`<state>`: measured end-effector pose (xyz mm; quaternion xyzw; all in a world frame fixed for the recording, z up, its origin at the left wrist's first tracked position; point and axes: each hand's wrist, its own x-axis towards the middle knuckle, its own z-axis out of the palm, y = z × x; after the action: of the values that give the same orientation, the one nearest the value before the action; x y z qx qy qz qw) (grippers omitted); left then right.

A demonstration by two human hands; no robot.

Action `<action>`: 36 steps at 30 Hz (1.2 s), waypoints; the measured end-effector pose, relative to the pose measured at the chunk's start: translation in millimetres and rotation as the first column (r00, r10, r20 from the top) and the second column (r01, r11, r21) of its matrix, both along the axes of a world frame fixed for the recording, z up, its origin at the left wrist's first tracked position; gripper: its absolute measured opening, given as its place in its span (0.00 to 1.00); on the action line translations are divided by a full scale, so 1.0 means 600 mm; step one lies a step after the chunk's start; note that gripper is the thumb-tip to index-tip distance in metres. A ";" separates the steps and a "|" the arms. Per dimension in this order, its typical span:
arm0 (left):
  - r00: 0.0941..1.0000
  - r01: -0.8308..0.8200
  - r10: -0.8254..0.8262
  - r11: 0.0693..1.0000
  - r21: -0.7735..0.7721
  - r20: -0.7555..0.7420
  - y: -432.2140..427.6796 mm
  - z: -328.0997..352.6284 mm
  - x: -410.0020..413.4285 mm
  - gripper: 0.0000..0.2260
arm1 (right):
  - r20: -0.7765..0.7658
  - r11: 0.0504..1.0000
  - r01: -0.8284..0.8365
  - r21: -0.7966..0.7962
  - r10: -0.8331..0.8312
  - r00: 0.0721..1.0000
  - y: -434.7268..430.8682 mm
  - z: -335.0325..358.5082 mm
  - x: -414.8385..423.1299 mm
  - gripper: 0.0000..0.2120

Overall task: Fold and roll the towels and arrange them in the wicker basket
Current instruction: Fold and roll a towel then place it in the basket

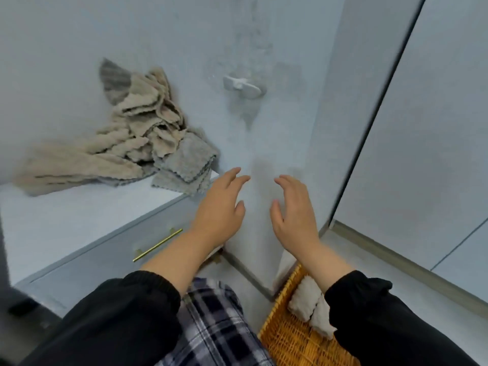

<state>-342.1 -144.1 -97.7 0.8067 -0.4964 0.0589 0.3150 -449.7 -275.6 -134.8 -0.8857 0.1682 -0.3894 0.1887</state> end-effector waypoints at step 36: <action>0.791 -0.566 0.609 0.685 0.458 0.068 0.217 -0.143 0.329 0.31 | -0.272 0.959 0.218 0.179 -0.165 0.948 0.051 -0.023 0.474 0.28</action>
<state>-144.4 -14.1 -183.3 0.9751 -0.1963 0.0024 0.1032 -165.3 -244.8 -148.3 -0.8832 0.3162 -0.2696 0.2177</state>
